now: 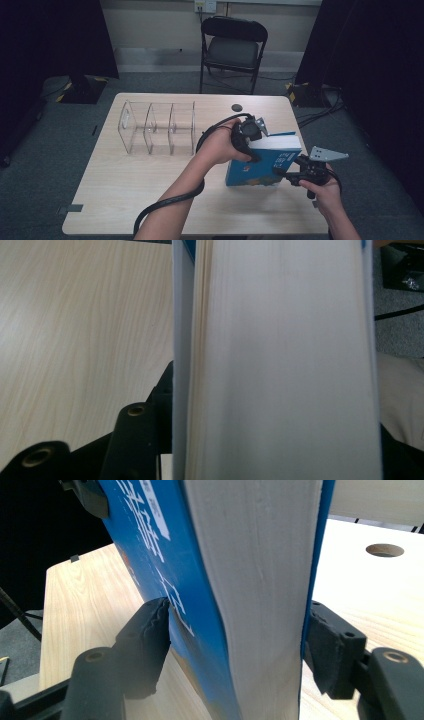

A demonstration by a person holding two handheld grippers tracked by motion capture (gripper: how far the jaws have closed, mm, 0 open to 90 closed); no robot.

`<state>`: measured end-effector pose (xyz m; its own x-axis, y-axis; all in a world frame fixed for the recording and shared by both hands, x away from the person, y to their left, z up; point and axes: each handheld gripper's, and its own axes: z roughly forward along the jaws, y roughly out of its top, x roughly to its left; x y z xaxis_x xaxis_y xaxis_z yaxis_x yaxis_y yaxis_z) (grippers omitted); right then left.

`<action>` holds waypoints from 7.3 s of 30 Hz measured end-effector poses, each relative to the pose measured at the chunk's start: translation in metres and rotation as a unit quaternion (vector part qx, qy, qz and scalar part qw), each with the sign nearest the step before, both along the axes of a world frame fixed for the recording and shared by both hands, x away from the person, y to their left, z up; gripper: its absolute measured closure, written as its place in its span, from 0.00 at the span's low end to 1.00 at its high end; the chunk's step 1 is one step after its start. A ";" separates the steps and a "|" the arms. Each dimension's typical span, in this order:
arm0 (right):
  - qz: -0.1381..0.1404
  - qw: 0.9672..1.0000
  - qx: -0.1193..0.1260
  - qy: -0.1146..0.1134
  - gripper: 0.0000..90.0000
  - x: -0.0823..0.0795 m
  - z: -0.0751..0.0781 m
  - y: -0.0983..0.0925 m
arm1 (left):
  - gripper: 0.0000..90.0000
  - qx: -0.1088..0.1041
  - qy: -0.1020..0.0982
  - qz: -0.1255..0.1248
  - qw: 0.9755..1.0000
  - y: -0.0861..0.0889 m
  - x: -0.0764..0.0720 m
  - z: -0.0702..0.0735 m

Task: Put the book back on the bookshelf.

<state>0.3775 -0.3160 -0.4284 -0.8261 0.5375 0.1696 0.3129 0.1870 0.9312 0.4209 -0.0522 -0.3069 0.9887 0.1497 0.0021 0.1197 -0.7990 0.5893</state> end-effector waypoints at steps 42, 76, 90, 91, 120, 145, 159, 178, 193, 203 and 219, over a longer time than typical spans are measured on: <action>-0.044 0.989 -0.131 0.051 0.20 -0.025 -0.066 -0.006 | 0.64 -0.003 0.009 0.005 1.000 0.001 0.000 0.000; -0.050 0.974 -0.214 0.049 0.19 -0.029 -0.071 0.000 | 0.69 -0.010 0.037 0.077 0.996 0.004 -0.007 0.005; -0.042 0.975 -0.212 0.051 0.19 -0.029 -0.071 0.000 | 0.69 0.009 0.048 0.124 0.991 0.024 -0.007 0.014; -0.042 0.975 -0.212 0.051 0.19 -0.029 -0.071 0.000 | 0.69 0.011 0.049 0.123 0.991 0.025 -0.007 0.014; -0.042 0.975 -0.212 0.052 0.19 -0.030 -0.071 0.000 | 0.69 0.007 0.068 0.186 0.980 0.084 -0.014 0.035; -0.041 0.975 -0.212 0.053 0.19 -0.029 -0.071 0.000 | 0.69 0.002 0.070 0.227 0.971 0.131 -0.027 0.045; -0.042 0.975 -0.211 0.054 0.19 -0.030 -0.071 0.000 | 0.69 0.001 0.073 0.244 0.967 0.151 -0.033 0.044; -0.043 0.975 -0.211 0.053 0.19 -0.030 -0.071 0.000 | 0.69 0.003 0.071 0.273 0.959 0.187 -0.043 0.044; -0.043 0.975 -0.211 0.053 0.19 -0.030 -0.071 0.000 | 0.69 -0.009 0.079 0.299 0.951 0.215 -0.047 0.047; -0.043 0.975 -0.211 0.053 0.19 -0.030 -0.071 0.000 | 0.69 -0.009 0.083 0.316 0.945 0.232 -0.049 0.044; -0.043 0.975 -0.211 0.053 0.19 -0.030 -0.071 0.000 | 0.69 -0.029 0.096 0.367 0.925 0.251 -0.045 0.044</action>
